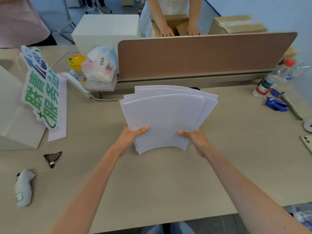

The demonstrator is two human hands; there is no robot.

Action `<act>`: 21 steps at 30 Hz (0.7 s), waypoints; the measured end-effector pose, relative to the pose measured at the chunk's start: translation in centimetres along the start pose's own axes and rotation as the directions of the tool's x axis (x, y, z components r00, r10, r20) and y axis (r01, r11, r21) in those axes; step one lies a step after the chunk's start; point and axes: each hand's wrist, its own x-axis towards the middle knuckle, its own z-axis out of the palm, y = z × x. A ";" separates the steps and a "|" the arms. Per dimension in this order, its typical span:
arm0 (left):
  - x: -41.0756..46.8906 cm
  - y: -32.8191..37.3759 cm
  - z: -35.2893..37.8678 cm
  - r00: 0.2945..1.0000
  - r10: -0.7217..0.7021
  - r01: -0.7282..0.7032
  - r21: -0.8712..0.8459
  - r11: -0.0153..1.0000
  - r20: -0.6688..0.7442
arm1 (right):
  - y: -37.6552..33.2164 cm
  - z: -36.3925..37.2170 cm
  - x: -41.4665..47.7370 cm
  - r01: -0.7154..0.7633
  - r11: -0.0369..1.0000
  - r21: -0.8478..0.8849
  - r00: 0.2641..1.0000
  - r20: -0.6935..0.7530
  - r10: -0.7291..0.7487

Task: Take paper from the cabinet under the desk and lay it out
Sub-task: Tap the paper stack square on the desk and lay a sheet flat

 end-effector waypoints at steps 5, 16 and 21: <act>0.3 -1.1 0.9 1.000 0.007 -0.007 -0.001 1.000 -0.029 | 0.5 -1.0 0.5 0.015 1.000 -0.025 1.000 0.024 -0.015; -1.1 -0.6 1.3 0.999 0.045 -0.045 0.032 0.998 0.000 | -0.5 -2.8 -0.2 0.039 0.998 -0.053 0.987 0.157 -0.030; -1.9 1.6 0.5 0.997 0.006 -0.016 0.135 0.991 0.074 | -3.7 -4.7 -0.2 0.090 0.986 -0.137 0.944 0.329 -0.041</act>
